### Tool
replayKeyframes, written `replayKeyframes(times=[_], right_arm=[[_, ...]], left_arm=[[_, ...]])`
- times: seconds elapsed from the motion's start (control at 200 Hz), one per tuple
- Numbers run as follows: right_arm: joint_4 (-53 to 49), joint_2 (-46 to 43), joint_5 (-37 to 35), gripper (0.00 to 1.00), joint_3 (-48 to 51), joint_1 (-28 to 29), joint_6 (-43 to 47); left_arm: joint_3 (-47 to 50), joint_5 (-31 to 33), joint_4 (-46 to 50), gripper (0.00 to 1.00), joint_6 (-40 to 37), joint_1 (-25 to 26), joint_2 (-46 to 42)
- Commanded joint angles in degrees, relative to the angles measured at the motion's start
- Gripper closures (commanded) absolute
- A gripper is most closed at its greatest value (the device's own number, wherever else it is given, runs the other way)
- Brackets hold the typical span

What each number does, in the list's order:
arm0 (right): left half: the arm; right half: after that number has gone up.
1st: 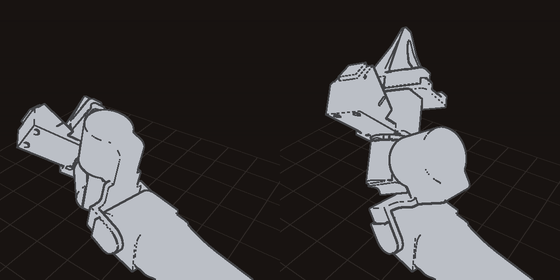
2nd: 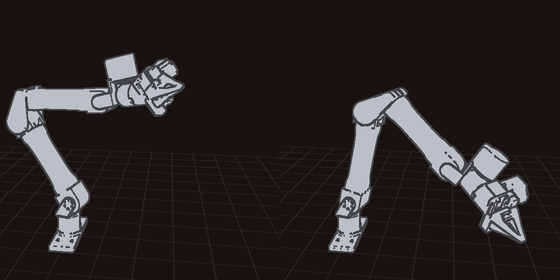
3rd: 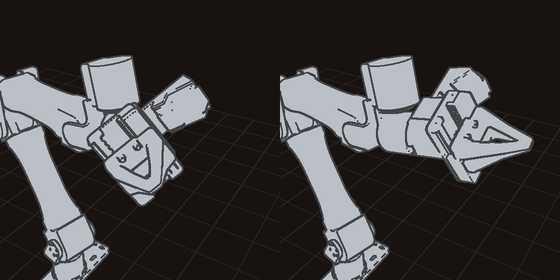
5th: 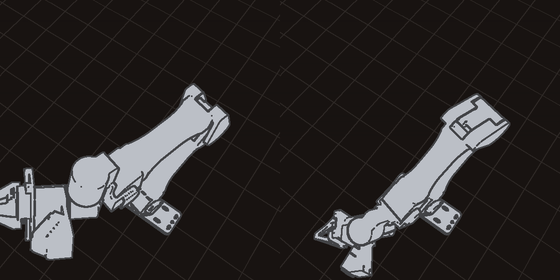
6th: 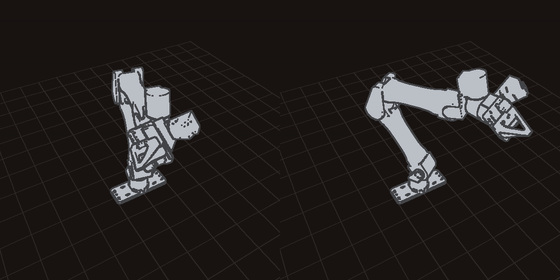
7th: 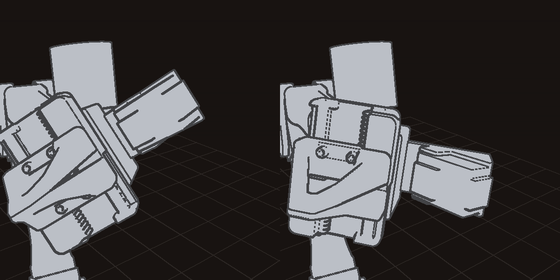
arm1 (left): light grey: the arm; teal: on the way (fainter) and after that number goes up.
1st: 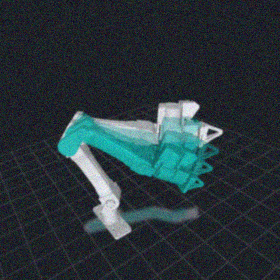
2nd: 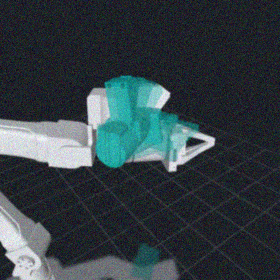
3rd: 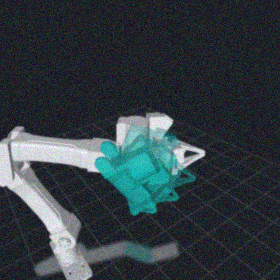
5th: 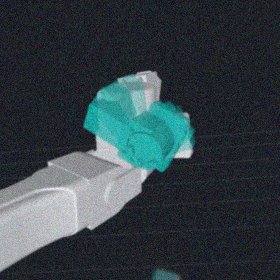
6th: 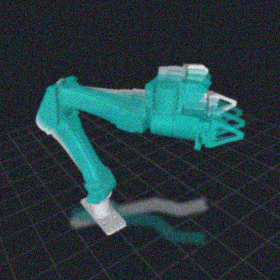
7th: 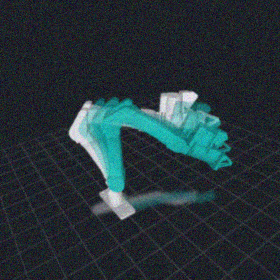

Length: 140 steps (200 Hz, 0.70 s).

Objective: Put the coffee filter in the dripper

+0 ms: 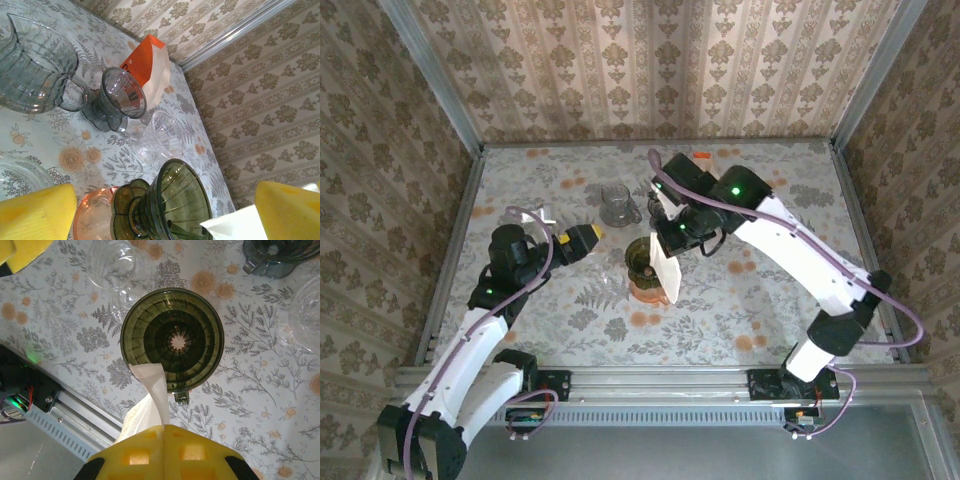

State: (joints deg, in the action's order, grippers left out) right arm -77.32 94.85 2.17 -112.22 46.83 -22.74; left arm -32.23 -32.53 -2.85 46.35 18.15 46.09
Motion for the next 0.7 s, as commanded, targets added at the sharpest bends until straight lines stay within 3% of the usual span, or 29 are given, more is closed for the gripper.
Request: replayKeyframes(times=[0.0,0.295,0.695], right_arm=[[-5.3,3.4,-0.6,1.00,-5.3,-0.9,0.8],[-9.9,12.2,-4.3,1.00,-12.2,-1.5,2.3],[-8.1,18.5,-6.6,1.00,-14.9,-1.1,2.6]], left_arm=[[0.1,0.1,0.1,0.07,-1.7,1.1,-1.1],[-0.6,0.1,-0.4,0.08,-2.9,4.1,-0.2],[-2.5,3.0,-3.1,0.10,-5.0,12.8,4.9]])
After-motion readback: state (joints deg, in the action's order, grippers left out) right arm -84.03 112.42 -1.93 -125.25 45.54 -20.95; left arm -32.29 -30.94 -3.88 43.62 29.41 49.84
